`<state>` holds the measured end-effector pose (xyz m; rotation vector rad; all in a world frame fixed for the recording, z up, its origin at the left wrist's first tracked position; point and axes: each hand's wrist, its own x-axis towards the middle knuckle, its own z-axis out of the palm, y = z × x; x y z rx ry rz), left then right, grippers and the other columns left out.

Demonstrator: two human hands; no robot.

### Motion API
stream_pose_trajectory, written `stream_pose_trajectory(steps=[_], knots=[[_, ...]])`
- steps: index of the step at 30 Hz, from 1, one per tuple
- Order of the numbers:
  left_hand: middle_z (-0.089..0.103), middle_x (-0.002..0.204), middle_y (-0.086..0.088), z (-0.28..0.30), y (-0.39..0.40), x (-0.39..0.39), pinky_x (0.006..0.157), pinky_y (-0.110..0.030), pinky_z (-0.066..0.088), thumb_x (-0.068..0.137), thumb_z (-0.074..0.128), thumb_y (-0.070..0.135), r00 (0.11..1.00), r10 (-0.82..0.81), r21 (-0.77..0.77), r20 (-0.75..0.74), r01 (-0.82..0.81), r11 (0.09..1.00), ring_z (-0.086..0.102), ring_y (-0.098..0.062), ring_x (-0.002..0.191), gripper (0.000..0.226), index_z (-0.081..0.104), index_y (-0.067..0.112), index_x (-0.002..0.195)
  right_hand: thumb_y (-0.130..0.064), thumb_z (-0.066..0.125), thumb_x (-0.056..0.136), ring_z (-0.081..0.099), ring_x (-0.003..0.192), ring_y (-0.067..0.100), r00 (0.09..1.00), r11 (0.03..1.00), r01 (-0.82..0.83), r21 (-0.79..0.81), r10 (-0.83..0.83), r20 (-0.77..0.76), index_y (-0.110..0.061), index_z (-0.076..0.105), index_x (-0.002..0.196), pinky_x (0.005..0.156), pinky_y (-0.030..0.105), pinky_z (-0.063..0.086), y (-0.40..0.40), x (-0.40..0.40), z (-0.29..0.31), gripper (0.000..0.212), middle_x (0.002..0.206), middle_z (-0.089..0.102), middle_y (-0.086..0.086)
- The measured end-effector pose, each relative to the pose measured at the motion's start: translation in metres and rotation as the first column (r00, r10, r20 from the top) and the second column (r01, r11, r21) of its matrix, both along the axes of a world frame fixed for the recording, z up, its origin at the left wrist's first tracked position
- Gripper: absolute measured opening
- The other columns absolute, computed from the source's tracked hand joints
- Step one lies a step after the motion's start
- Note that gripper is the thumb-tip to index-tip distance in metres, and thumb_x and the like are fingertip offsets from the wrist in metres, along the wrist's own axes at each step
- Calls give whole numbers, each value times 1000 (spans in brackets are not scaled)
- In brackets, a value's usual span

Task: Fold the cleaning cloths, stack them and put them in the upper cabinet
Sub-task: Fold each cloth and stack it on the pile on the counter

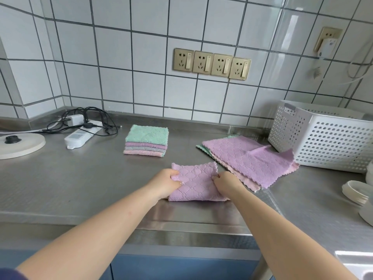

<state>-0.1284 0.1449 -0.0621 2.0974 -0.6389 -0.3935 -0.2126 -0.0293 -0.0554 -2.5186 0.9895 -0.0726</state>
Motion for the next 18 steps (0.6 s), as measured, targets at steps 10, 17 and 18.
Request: stream_pose_trajectory(steps=[10,17,18], knots=[[35,150,-2,5,-5,-15,113,-29,23,96,41,19,815,-158,172,557,73,982,29,-20,140,41,44,14,137,-23,40,96,53,115,26,905,999,36,-18,-25,424,-17,54,127,96,33,39,-1,-21,7,35,130,52,7],[44,142,-1,-12,-31,-16,112,-28,19,89,49,32,745,-323,399,584,84,913,34,-17,134,47,47,16,133,-28,49,91,21,142,16,897,835,-395,-383,441,36,-25,34,143,115,42,17,48,-4,-12,54,151,31,-4],[39,146,-2,-14,-31,-15,114,-29,16,90,48,34,753,-336,436,566,72,897,28,-17,138,52,40,15,138,-27,43,93,18,143,15,908,857,-391,-336,420,15,-27,29,146,115,46,14,47,-3,-15,54,153,28,-5]])
